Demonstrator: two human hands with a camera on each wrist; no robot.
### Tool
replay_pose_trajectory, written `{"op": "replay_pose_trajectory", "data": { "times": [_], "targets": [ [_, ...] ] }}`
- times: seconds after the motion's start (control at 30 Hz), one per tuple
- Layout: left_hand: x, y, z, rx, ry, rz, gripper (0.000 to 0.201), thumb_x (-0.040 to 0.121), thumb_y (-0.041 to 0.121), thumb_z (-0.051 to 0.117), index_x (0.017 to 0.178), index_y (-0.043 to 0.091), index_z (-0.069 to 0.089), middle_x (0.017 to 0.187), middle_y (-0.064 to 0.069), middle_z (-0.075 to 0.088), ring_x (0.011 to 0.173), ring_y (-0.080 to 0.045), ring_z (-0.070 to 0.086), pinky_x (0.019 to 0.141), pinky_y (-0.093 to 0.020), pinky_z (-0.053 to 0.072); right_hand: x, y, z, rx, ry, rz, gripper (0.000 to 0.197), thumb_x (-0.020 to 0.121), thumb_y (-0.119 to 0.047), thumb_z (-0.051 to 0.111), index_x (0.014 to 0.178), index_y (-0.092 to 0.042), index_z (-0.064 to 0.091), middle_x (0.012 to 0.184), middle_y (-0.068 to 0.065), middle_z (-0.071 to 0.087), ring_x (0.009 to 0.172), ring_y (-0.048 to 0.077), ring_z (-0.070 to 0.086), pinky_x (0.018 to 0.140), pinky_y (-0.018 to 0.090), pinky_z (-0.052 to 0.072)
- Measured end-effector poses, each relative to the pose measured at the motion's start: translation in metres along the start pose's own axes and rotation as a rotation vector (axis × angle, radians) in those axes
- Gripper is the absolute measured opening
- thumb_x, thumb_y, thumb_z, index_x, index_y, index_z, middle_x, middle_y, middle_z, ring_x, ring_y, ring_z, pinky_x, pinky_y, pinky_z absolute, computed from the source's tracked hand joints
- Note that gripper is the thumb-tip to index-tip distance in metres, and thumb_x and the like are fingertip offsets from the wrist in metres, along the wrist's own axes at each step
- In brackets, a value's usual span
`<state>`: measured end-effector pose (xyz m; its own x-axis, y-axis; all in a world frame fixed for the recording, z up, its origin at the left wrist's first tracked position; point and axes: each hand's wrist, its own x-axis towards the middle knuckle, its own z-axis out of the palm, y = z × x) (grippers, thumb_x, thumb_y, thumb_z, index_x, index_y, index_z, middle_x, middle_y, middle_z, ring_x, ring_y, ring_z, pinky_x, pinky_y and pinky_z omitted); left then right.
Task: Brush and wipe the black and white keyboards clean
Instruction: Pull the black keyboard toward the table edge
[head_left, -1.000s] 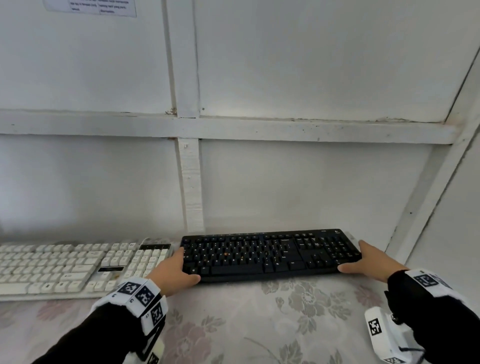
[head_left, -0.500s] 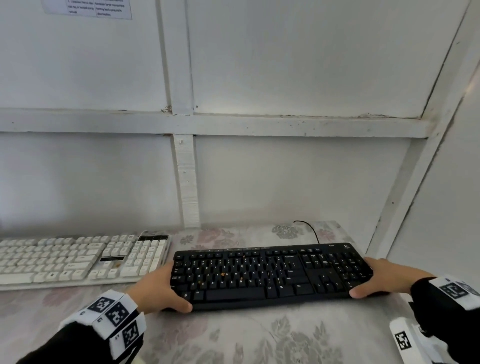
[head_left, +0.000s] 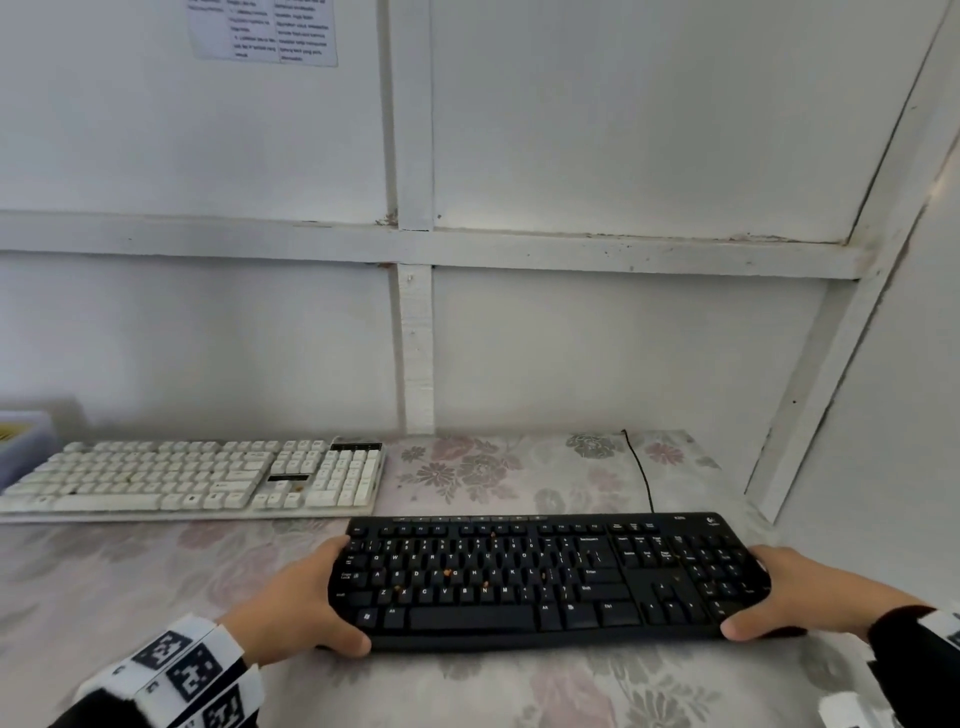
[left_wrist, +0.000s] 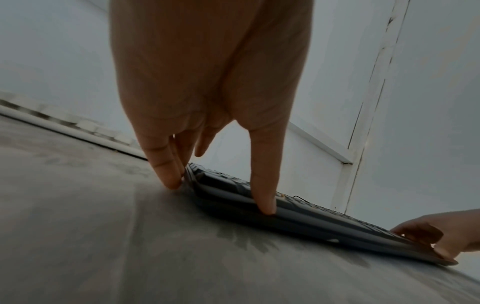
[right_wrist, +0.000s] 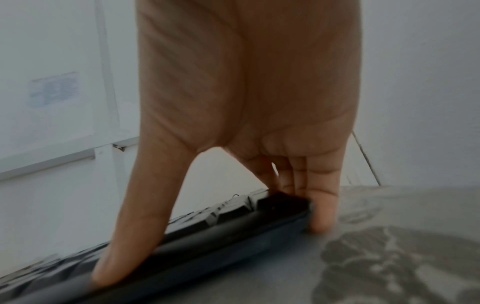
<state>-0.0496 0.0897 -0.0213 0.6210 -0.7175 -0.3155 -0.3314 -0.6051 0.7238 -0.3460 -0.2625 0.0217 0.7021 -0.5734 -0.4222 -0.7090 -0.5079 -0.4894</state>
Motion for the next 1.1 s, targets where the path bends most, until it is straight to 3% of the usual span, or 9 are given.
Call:
{"op": "replay_pose_trajectory", "data": {
  "times": [0.13,0.27,0.47,0.67,0.87,1.0,1.1],
  "targets": [
    [-0.018,-0.018,-0.007,-0.056,0.032,0.025,0.118,0.031,0.032,0.083,0.136,0.03,0.029,0.116,0.011,0.057,0.106,-0.01,0.057,0.096,-0.031,0.047,-0.01,-0.014,0.014,-0.008,-0.006,-0.032,0.039,0.07,-0.024,0.082,0.094,-0.032,0.051,0.1,-0.014,0.061,0.09,-0.004,0.058,0.064,0.002,0.039],
    [-0.035,-0.034,-0.016,-0.167,0.056,0.039,0.107,0.034,0.019,0.083,0.129,0.031,0.035,0.112,0.01,0.059,0.099,-0.011,0.061,0.083,-0.025,0.051,-0.015,-0.03,0.028,-0.022,0.003,-0.056,0.038,0.069,-0.024,0.083,0.095,-0.03,0.056,0.095,-0.013,0.065,0.084,-0.005,0.061,0.061,0.003,0.04],
    [-0.05,-0.069,-0.045,-0.164,0.112,-0.019,0.097,0.038,0.016,0.083,0.121,0.033,0.035,0.11,0.013,0.057,0.105,-0.009,0.055,0.096,-0.03,0.044,-0.018,-0.063,0.057,-0.033,0.005,-0.08,0.043,0.063,-0.03,0.086,0.098,-0.028,0.061,0.094,-0.012,0.068,0.085,0.001,0.064,0.065,0.009,0.042],
    [-0.062,-0.099,-0.078,-0.234,0.112,-0.034,0.088,0.041,0.003,0.083,0.115,0.026,0.042,0.105,0.009,0.059,0.097,-0.003,0.055,0.075,-0.02,0.045,-0.024,-0.102,0.086,-0.059,0.036,-0.123,0.037,0.065,-0.03,0.086,0.092,-0.032,0.059,0.093,-0.015,0.066,0.082,-0.003,0.061,0.061,0.007,0.04],
    [-0.073,-0.129,-0.109,-0.236,0.106,-0.05,0.088,0.044,0.001,0.085,0.118,0.023,0.043,0.107,0.011,0.058,0.097,0.0,0.052,0.078,-0.021,0.045,-0.022,-0.132,0.114,-0.084,0.081,-0.117,0.042,0.058,-0.039,0.086,0.092,-0.025,0.066,0.09,-0.008,0.07,0.081,0.005,0.065,0.069,0.016,0.047],
    [-0.079,-0.145,-0.126,-0.18,0.097,-0.049,0.105,0.025,0.027,0.083,0.122,0.026,0.043,0.109,0.011,0.059,0.103,-0.006,0.054,0.094,-0.033,0.046,-0.024,-0.15,0.129,-0.102,0.101,-0.118,0.038,0.059,-0.039,0.086,0.09,-0.026,0.067,0.087,-0.007,0.069,0.076,0.003,0.064,0.062,0.013,0.044],
    [-0.082,-0.155,-0.138,-0.167,0.085,-0.069,0.108,0.03,0.024,0.084,0.129,0.022,0.04,0.11,0.009,0.058,0.106,-0.013,0.055,0.097,-0.035,0.045,-0.026,-0.162,0.141,-0.134,0.132,-0.084,0.046,0.061,-0.043,0.083,0.099,-0.025,0.064,0.098,-0.004,0.061,0.084,0.005,0.06,0.067,0.017,0.044]
  ]
}}
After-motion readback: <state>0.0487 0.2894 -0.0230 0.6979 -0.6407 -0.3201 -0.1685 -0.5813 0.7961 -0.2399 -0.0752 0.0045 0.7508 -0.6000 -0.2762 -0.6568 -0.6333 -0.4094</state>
